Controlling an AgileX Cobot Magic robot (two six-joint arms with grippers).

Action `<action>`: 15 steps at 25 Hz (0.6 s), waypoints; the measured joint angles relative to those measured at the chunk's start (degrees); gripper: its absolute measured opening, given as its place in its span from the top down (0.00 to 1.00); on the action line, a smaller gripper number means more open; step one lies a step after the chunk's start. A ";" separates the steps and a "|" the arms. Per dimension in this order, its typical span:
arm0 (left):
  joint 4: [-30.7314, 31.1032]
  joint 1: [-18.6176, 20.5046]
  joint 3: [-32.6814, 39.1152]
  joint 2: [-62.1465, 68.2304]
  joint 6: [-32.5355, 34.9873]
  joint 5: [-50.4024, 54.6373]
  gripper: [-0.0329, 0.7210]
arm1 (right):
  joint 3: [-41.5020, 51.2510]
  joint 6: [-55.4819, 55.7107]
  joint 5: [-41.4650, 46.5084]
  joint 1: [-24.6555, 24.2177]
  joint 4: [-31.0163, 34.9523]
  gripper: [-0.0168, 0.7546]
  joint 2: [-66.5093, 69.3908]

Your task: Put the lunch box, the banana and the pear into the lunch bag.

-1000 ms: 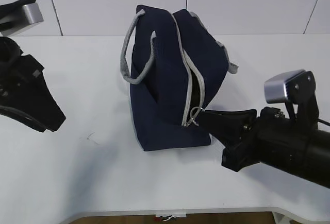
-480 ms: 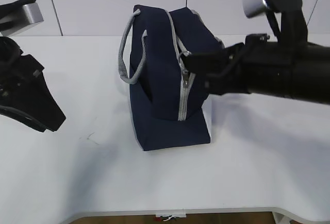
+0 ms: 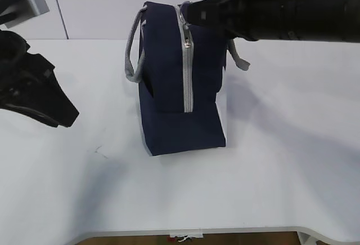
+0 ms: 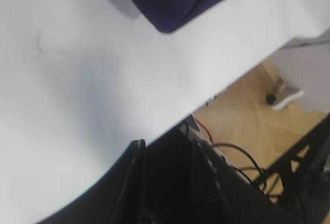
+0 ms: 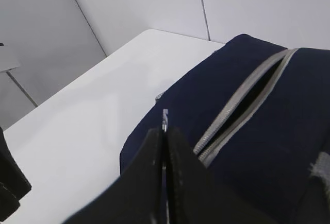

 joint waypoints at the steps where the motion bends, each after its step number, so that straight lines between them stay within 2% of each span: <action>1: 0.02 0.00 0.00 0.00 0.44 -1.41 0.65 | -1.32 2.64 -0.09 0.00 -1.73 0.96 0.77; 7: -4.54 -0.52 0.00 0.00 4.57 -9.42 0.64 | -6.80 12.73 -1.01 0.00 -12.63 0.96 3.06; 12: -7.46 -2.87 0.00 1.54 7.89 -15.36 0.63 | -7.43 14.58 -1.73 0.00 -14.82 0.96 3.62; 15: -10.94 -4.41 0.00 3.31 10.98 -18.96 0.58 | -7.43 15.36 -1.81 0.00 -14.96 0.96 3.95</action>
